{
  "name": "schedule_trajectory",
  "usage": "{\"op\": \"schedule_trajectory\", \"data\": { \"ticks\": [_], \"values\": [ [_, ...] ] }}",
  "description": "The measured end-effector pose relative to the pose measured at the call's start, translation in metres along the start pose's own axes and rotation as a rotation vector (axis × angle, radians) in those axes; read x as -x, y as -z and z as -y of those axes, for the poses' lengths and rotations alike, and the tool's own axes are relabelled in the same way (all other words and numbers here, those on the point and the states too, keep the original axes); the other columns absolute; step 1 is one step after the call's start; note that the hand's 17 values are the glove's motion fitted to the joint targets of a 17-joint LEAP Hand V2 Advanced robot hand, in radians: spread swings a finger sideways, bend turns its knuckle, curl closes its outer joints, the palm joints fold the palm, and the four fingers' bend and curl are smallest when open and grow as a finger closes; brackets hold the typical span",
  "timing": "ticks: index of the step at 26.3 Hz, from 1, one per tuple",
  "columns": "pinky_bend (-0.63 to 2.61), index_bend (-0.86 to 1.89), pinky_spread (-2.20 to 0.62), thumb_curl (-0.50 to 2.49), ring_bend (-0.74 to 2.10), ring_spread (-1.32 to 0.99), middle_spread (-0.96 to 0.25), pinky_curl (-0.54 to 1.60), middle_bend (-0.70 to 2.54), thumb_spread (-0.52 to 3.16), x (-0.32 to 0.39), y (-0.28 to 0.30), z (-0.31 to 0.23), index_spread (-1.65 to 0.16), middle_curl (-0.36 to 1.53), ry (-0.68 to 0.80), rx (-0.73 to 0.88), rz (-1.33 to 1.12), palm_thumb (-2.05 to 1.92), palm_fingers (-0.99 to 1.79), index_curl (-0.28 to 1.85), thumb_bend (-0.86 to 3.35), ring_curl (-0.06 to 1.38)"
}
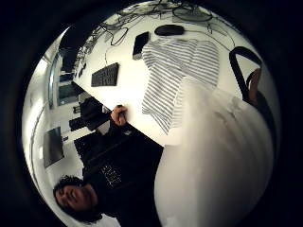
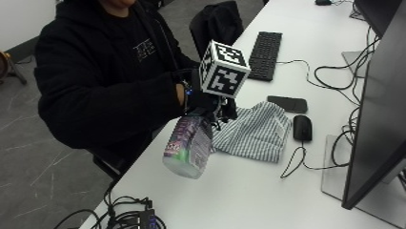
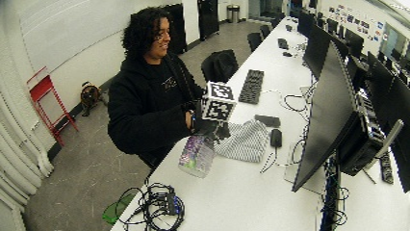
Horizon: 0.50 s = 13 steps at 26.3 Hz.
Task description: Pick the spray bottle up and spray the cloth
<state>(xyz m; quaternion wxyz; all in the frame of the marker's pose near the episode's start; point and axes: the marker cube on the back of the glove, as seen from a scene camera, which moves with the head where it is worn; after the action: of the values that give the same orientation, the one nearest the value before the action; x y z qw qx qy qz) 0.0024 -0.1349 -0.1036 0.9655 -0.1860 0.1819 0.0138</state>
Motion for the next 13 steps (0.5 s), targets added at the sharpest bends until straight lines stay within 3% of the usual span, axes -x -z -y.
{"op": "schedule_trajectory", "data": {
  "ticks": [13],
  "values": [
    [0.45,0.2,-0.31,0.74,0.73,-0.22,-0.23,0.4,0.53,0.32,0.037,-0.051,0.022,-0.29,0.52,-0.095,0.302,-0.285,1.0,1.36,0.53,-0.03,0.48]
  ]
}}
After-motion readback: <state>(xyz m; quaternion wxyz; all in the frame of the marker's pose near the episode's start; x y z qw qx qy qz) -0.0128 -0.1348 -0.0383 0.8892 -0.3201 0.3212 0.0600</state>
